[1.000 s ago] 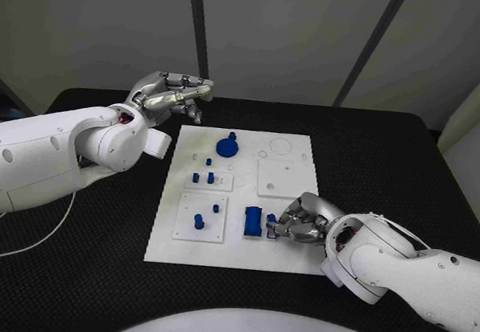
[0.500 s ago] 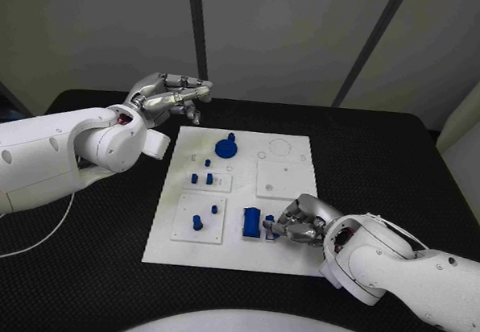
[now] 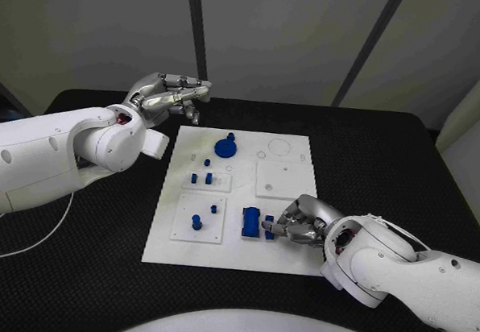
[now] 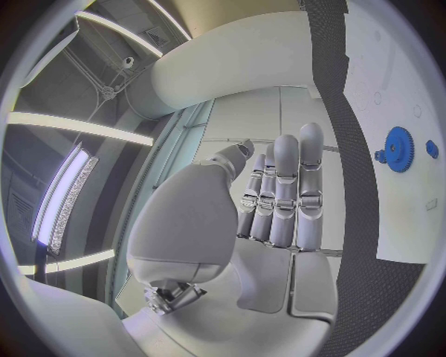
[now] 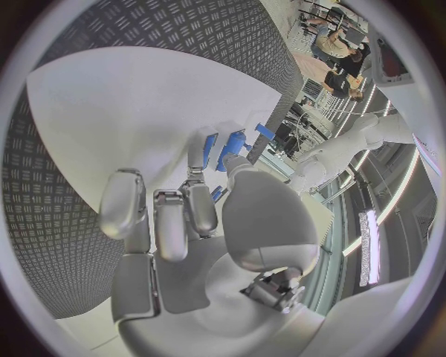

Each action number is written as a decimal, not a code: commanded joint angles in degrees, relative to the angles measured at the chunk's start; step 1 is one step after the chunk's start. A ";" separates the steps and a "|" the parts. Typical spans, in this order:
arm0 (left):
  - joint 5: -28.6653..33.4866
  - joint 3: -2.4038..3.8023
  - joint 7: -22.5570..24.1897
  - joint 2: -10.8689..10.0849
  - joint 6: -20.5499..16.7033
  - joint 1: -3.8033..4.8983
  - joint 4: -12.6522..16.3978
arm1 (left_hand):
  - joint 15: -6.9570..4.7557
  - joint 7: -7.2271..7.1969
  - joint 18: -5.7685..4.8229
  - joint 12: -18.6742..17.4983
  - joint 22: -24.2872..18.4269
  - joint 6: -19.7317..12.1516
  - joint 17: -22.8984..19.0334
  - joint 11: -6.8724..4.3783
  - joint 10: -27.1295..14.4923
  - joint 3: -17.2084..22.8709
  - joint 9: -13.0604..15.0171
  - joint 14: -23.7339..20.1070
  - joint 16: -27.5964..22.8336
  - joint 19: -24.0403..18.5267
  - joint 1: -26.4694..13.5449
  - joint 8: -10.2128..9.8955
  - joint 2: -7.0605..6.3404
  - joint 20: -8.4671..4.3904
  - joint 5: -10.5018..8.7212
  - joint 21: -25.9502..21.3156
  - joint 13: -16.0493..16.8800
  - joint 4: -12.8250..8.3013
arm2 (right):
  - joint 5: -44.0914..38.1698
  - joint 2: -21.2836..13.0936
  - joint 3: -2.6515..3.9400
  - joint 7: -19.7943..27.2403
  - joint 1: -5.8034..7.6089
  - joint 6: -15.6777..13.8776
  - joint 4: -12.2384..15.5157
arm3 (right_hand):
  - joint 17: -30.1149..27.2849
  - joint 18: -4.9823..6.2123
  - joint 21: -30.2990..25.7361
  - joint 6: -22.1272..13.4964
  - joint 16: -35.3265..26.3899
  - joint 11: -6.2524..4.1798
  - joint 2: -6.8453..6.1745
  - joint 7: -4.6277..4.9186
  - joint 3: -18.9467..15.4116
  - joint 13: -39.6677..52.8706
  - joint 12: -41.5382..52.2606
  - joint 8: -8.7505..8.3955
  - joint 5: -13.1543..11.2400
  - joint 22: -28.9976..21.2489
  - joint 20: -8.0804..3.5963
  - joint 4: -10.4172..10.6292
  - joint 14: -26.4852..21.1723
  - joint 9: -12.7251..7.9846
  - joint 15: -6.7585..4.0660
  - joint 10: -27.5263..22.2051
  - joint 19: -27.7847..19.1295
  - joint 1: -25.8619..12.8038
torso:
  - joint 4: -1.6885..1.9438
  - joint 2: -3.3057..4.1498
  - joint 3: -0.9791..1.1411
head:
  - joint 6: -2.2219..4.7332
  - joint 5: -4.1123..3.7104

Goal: Assemble the parts on the task board

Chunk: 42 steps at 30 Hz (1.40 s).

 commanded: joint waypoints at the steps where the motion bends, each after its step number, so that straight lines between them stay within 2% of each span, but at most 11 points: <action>1: 0.19 0.02 0.09 0.10 0.78 0.09 -0.07 | -0.01 0.09 -0.27 0.34 -0.06 -0.33 -0.09 -0.02 -0.24 -0.28 -0.07 -0.43 0.21 0.12 -0.18 0.09 0.36 0.36 -0.10 -0.23 0.06 0.07 | -1.28 -0.22 0.00 1.05 0.04 0.47 0.47 | 11.14 -0.38 0.12 0.07 0.25 -0.01 0.29 -0.14 -0.45 3.98 0.37 0.22 0.13 0.06 -0.14 0.05 5.23 0.08 -0.43 0.34 0.32 -0.43 | -0.01 -0.01 0.03 | -0.01 0.08; 5: 0.19 0.01 0.09 0.16 0.81 0.08 -0.11 | -0.01 0.09 -0.27 0.34 -0.06 -0.33 -0.09 -0.02 -0.24 -0.28 -0.07 -0.43 0.21 0.12 -0.18 0.09 0.36 0.36 -0.10 -0.23 0.06 0.07 | -1.49 -0.49 0.00 1.13 0.04 0.68 0.56 | 11.17 -0.38 0.13 0.01 0.27 -0.07 0.31 -0.19 -0.64 4.00 0.37 0.30 0.42 0.09 -0.17 -0.24 5.23 0.15 -0.47 0.34 0.33 0.25 | -0.04 0.02 0.01 | 0.02 -0.04; 8: 0.19 0.00 0.08 0.21 0.83 0.08 -0.14 | -0.01 0.09 -0.27 0.34 -0.06 -0.33 -0.09 -0.02 -0.24 -0.28 -0.07 -0.43 0.21 0.12 -0.18 0.09 0.36 0.36 -0.10 -0.23 0.06 0.07 | -1.69 -0.60 -0.01 1.25 0.04 1.00 0.49 | 11.15 -0.36 0.07 -0.12 0.25 -0.14 0.04 -0.26 -0.69 4.01 0.30 0.44 -0.29 0.05 -0.23 -1.40 5.23 0.31 -0.56 0.29 0.29 2.82 | 0.02 0.01 -0.02 | 0.01 -0.15; 9: 0.19 0.00 0.08 0.22 0.83 0.08 -0.15 | -0.01 0.09 -0.27 0.34 -0.06 -0.33 -0.09 -0.02 -0.24 -0.28 -0.07 -0.43 0.21 0.12 -0.18 0.09 0.36 0.36 -0.10 -0.23 0.06 0.07 | -1.80 -0.60 -0.01 1.31 0.04 1.12 0.45 | 11.15 -0.36 0.05 -0.17 0.25 -0.18 -0.03 -0.30 -0.61 4.01 0.27 0.51 -1.30 0.05 -0.27 -2.12 5.23 0.38 -0.61 0.27 0.29 4.18 | 0.02 0.01 -0.02 | 0.01 -0.15; 13: 0.19 -0.01 0.05 0.25 0.82 0.07 -0.17 | 0.00 0.11 -0.27 0.38 -0.08 -0.37 -0.13 0.00 -0.28 -0.30 -0.08 -0.47 0.23 0.11 -0.13 0.12 0.36 0.37 -0.09 -0.25 0.06 0.06 | -2.35 -0.43 0.00 1.46 0.04 1.49 0.18 | 11.18 -0.35 -0.05 -0.38 0.26 -0.28 0.55 -0.39 -0.07 4.07 0.21 0.71 -8.81 0.00 -0.39 -4.81 5.23 0.60 -0.70 0.23 0.23 9.38 | 0.10 0.06 0.00 | -0.02 -0.13; 14: 0.19 -0.01 0.05 0.26 0.82 0.07 -0.17 | 0.00 0.11 -0.27 0.38 -0.08 -0.37 -0.13 0.00 -0.28 -0.30 -0.08 -0.47 0.23 0.11 -0.13 0.12 0.36 0.37 -0.09 -0.25 0.06 0.06 | -2.55 -0.34 0.00 1.45 0.04 1.54 0.07 | 11.20 -0.35 -0.08 -0.43 0.27 -0.30 0.75 -0.40 0.07 4.08 0.20 0.72 -10.06 -0.02 -0.39 -5.20 5.24 0.62 -0.71 0.23 0.21 10.15 | 0.10 0.06 0.00 | -0.02 -0.13; 23: 0.19 -0.02 0.03 0.18 0.74 0.07 -0.08 | 0.00 0.11 -0.27 0.38 -0.08 -0.37 -0.13 0.00 -0.28 -0.30 -0.08 -0.47 0.23 0.11 -0.13 0.12 0.36 0.37 -0.09 -0.25 0.06 0.06 | -4.86 0.54 0.00 0.81 0.04 1.51 -1.23 | 11.41 -0.38 0.00 -0.48 0.39 -0.51 1.84 -0.65 1.39 4.33 0.41 0.81 -13.73 0.19 -0.50 -7.89 5.28 0.65 -0.85 0.36 0.31 14.74 | 0.04 0.03 -0.03 | -0.37 -0.03; 31: 0.19 -0.02 0.04 0.11 0.67 0.07 -0.02 | 0.01 0.12 -0.27 0.41 -0.09 -0.38 -0.15 0.01 -0.30 -0.30 -0.08 -0.48 0.24 0.11 -0.11 0.14 0.39 0.38 -0.09 -0.26 0.06 0.06 | -5.81 0.41 0.00 1.66 0.03 0.45 -1.06 | 11.43 -0.39 0.00 -0.46 0.40 -0.47 1.92 -0.58 1.39 4.36 0.42 0.82 -14.16 0.22 -0.51 -7.93 5.29 0.63 -0.83 0.39 0.32 14.81 | 0.00 -0.04 -0.01 | -0.34 -0.05; 33: 0.19 -0.02 0.03 0.08 0.66 0.07 -0.01 | 0.02 0.12 -0.27 0.43 -0.09 -0.39 -0.17 0.01 -0.32 -0.30 -0.09 -0.49 0.25 0.11 -0.09 0.16 0.41 0.38 -0.08 -0.27 0.06 0.06 | -5.64 0.23 -0.01 2.27 0.03 -0.12 -0.79 | 11.39 -0.39 -0.02 -0.42 0.38 -0.34 1.44 -0.43 0.71 4.34 0.38 0.83 -14.04 0.21 -0.47 -7.30 5.28 0.62 -0.73 0.38 0.31 13.71 | 0.01 -0.03 0.01 | -0.32 -0.03; 38: 0.19 -0.02 0.01 0.06 0.61 0.06 -0.08 | 0.02 0.12 -0.27 0.43 -0.09 -0.39 -0.17 0.01 -0.32 -0.30 -0.09 -0.49 0.25 0.11 -0.09 0.16 0.41 0.38 -0.08 -0.27 0.06 0.06 | -4.29 -0.53 -0.01 4.91 0.02 -1.92 0.07 | 11.09 -0.33 -0.28 -0.53 0.18 -0.02 -0.31 -0.08 -2.25 3.97 -0.26 0.82 -11.47 -0.06 -0.23 -4.97 5.21 0.58 -0.45 0.12 0.12 10.13 | 0.05 -0.14 -0.02 | -0.10 -0.08; 42: 0.19 -0.03 0.03 0.20 0.64 0.02 -0.23 | 0.02 0.12 -0.27 0.43 -0.09 -0.39 -0.17 0.01 -0.32 -0.30 -0.09 -0.49 0.25 0.11 -0.09 0.16 0.41 0.38 -0.08 -0.27 0.06 0.06 | -3.77 -0.90 -0.01 9.02 0.02 -5.23 0.12 | 9.69 0.02 -1.56 -1.12 -0.75 0.23 -1.10 0.22 -3.94 3.20 -1.48 0.57 -10.91 -1.69 -0.06 -4.21 4.88 0.48 -0.27 -0.52 -0.91 9.38 | 0.05 -0.24 -0.07 | 0.34 -0.26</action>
